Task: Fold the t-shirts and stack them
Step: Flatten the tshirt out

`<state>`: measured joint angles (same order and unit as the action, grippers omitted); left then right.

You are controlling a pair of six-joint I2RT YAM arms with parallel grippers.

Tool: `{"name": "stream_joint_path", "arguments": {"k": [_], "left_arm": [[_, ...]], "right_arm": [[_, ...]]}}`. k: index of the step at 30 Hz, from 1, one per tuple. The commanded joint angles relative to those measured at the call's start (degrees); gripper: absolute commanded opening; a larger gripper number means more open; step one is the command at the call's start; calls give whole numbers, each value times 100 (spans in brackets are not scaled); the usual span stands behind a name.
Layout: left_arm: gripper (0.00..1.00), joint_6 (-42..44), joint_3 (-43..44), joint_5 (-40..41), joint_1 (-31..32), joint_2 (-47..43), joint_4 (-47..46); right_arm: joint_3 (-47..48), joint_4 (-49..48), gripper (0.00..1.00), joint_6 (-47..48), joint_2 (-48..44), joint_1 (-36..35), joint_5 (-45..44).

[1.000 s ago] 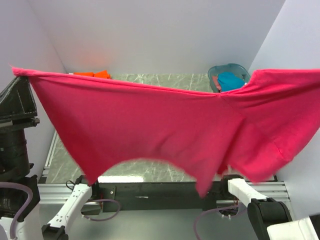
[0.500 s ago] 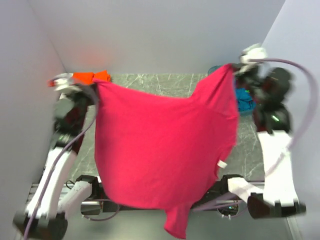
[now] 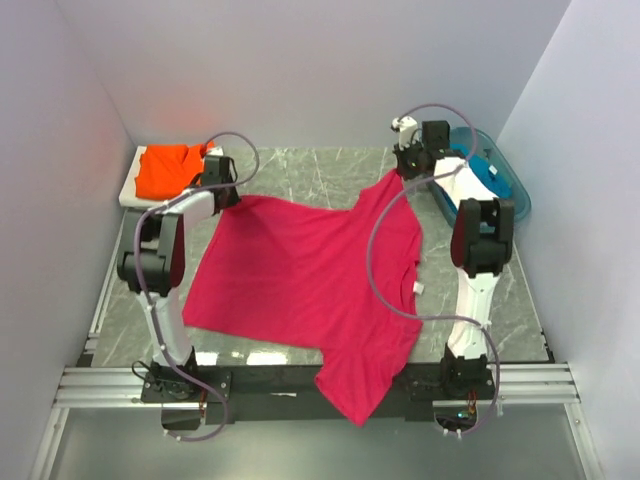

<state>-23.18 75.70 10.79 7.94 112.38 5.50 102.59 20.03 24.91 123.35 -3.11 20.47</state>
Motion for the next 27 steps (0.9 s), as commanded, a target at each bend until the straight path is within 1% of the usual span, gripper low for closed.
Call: {"name": "stream_joint_path", "arguments": {"k": [1,2,5,7,10,16,22,24,27], "left_arm": [[0,235,778,371,-39,257,320],[0,244,1032,406,-47,493,390],[0,261,1393,415,-65,828,540],[0,253,1473,389,-65,908,505],[0,270,1570,372,-74,961,418],[0,349,1737,468,-118,1032,259],[0,393,1773,477,-170,1085,250],[0,393,1720,477,-197,1032,207],[0,402,1632,468,-232,944,145]], "right_arm": [[1008,299,0,-109,118,-198,-394],[1235,343,0,-109,276,-198,-455],[1465,361,0,-117,435,-233,-543],[1484,317,0,-144,427,-242,-535],[1213,168,0,-197,243,-242,-500],[553,-8,0,-223,-486,-242,-211],[-352,-175,0,-284,-1260,-242,-52],[-441,-193,0,-285,-1384,-251,-96],[-397,-105,0,-284,-1323,-242,-131]]}}
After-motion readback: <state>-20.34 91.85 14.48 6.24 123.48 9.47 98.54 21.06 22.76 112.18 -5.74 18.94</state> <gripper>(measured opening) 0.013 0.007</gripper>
